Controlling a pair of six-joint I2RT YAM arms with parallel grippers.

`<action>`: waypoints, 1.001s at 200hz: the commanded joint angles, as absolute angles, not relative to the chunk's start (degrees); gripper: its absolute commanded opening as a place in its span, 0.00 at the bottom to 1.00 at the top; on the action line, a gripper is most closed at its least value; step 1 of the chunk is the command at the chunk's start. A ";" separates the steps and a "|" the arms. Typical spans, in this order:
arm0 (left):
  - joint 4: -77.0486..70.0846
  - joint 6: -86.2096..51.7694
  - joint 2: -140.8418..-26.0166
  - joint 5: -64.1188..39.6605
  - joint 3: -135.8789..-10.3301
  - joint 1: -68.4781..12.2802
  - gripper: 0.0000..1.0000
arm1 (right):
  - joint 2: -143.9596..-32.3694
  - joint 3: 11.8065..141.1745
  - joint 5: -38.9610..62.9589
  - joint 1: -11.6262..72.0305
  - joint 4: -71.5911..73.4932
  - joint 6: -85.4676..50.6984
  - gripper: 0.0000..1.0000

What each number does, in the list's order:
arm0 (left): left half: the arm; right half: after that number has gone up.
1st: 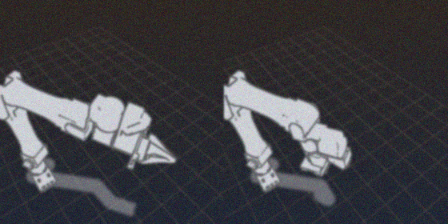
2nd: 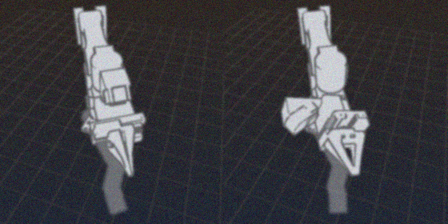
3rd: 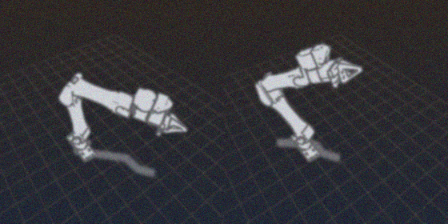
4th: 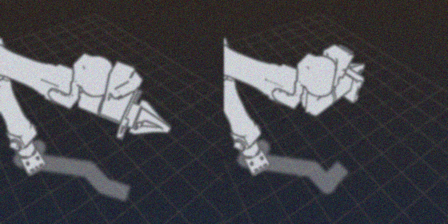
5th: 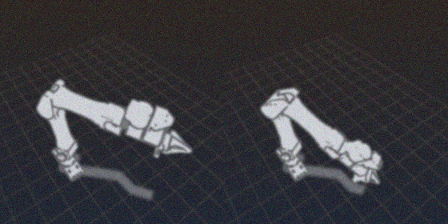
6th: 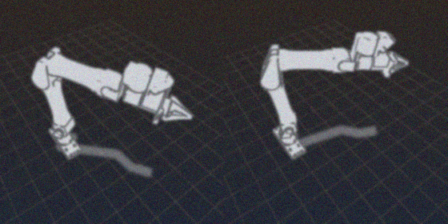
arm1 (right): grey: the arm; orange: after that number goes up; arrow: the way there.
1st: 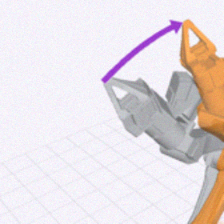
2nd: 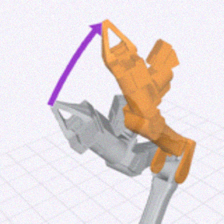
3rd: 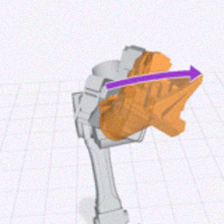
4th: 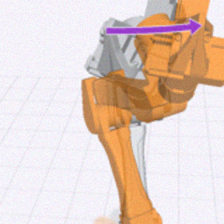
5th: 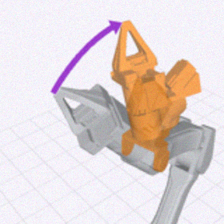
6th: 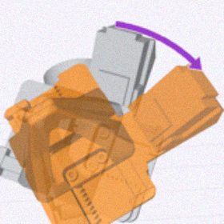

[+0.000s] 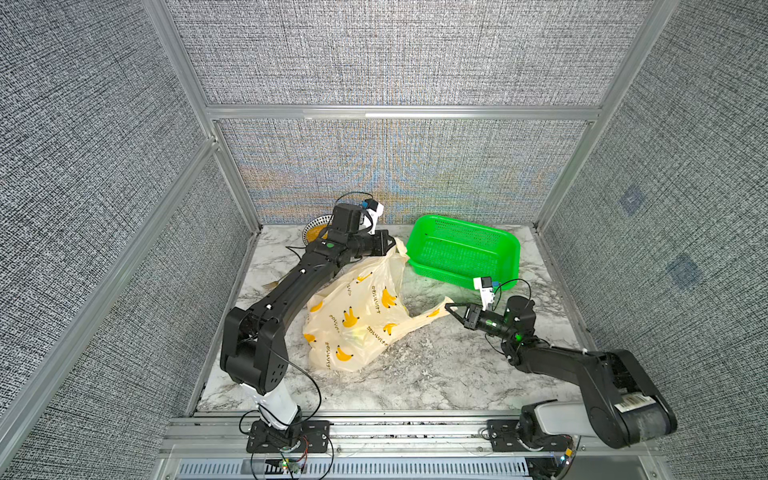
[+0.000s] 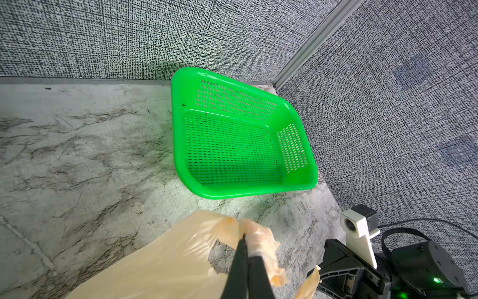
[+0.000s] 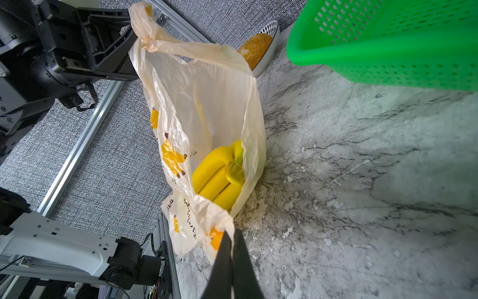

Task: Place the banana into a plastic bag & tie a knot
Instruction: Adjust the plastic bag at the center of the board.

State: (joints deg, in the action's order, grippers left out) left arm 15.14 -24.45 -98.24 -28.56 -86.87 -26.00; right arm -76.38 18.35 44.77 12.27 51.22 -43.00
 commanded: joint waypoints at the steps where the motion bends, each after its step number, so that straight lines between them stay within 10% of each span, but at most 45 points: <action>1: 14.81 -24.00 -98.14 -29.08 -87.36 -25.88 0.00 | -72.27 19.42 41.31 12.86 44.97 -39.51 0.00; 91: 16.84 -24.40 -91.34 -25.05 -91.11 -24.62 0.02 | -59.51 58.74 24.89 16.72 2.73 -24.22 0.00; 128: 19.84 -22.99 -86.20 -22.32 -91.73 -23.50 0.74 | -69.88 81.50 30.82 18.83 -12.89 -16.64 0.00; 200: 29.11 -0.83 -82.06 -15.21 -91.35 -25.02 0.99 | -75.75 92.45 31.85 20.08 -28.71 -6.82 0.00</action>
State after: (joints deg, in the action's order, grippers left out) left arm 24.27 -12.53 -81.62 -19.22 -89.38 -24.08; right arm -76.20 92.88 31.35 19.92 -23.27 -10.90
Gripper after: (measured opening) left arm 0.995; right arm 0.050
